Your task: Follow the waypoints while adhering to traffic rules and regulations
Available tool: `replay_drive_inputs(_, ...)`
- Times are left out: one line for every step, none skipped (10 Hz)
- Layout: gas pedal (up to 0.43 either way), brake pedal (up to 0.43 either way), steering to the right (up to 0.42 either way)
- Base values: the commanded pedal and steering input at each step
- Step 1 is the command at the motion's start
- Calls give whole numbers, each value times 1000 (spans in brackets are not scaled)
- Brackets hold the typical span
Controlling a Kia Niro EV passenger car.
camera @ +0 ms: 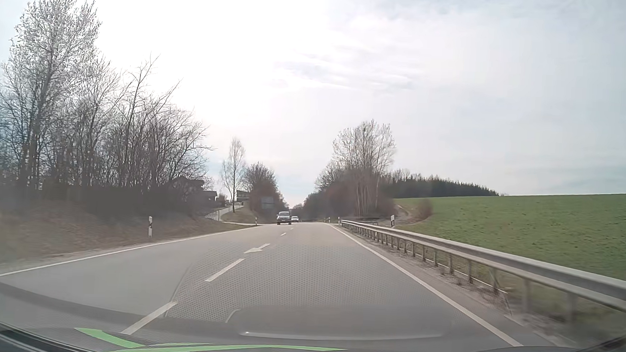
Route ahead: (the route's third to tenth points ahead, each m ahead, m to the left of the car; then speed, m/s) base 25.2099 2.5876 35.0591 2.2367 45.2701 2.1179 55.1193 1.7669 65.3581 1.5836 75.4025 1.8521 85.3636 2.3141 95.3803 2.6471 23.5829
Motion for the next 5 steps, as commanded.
replay_drive_inputs(248, 0, 2)
replay_drive_inputs(248, 0, 3)
replay_drive_inputs(248, 0, 4)
replay_drive_inputs(248, 0, 4)
replay_drive_inputs(248, 0, 3)
